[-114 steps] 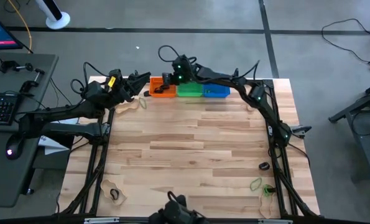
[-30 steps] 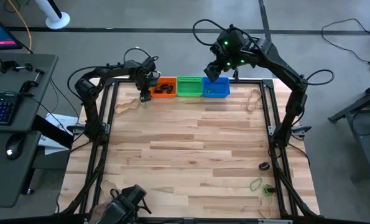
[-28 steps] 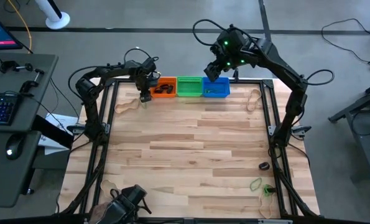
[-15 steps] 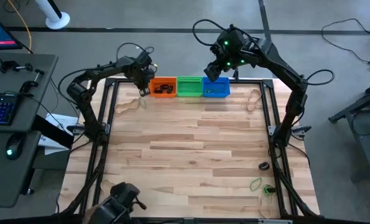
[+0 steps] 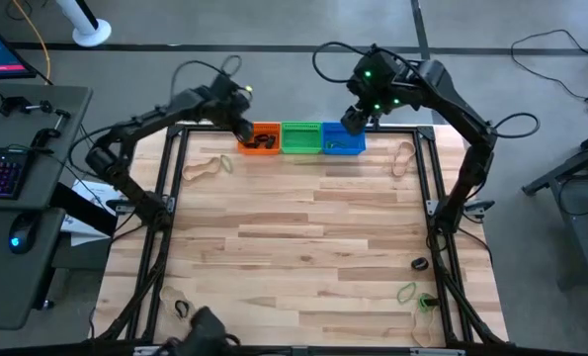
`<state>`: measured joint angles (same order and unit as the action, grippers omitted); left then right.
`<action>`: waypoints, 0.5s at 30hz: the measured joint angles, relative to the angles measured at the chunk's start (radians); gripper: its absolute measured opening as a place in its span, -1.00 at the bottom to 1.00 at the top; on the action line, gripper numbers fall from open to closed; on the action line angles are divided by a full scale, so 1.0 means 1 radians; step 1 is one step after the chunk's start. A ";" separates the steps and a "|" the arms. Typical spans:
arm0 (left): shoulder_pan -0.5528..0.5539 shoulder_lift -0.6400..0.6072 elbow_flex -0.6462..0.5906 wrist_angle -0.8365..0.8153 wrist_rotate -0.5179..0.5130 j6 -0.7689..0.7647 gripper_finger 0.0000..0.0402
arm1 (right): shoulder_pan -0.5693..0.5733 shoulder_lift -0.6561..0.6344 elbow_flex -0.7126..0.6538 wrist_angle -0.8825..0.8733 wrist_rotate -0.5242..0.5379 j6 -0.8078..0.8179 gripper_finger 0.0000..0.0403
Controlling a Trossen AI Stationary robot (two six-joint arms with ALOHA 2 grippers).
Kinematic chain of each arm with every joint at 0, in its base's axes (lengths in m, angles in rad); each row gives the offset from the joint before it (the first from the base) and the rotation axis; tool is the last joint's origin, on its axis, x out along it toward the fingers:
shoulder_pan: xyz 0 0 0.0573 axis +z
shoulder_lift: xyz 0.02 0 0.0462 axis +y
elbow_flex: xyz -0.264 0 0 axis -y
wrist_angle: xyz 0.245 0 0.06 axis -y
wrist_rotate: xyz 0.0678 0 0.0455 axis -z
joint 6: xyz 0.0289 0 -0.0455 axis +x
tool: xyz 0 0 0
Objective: Sort rubber bands into baskets
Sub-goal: Put the black rubber band into the orange basket
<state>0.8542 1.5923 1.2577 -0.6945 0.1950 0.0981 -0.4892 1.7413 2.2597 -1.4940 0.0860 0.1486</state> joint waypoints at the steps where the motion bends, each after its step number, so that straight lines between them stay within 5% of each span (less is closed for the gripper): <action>1: -0.030 0.010 -0.012 0.031 -0.011 -0.017 -1.00 | -0.001 -0.006 0.000 -0.016 0.012 0.001 0.11; 9: -0.164 0.102 -0.029 0.165 -0.277 0.020 -0.98 | -0.001 -0.061 0.000 -0.066 0.034 0.011 0.11; 15: -0.134 0.120 -0.028 0.144 -0.281 -0.039 -0.74 | -0.001 -0.085 0.000 -0.071 0.043 0.031 0.11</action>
<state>0.7200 1.7123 1.2297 -0.5502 -0.0857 0.0591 -0.4904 1.6566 2.2597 -1.5647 0.1289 0.1791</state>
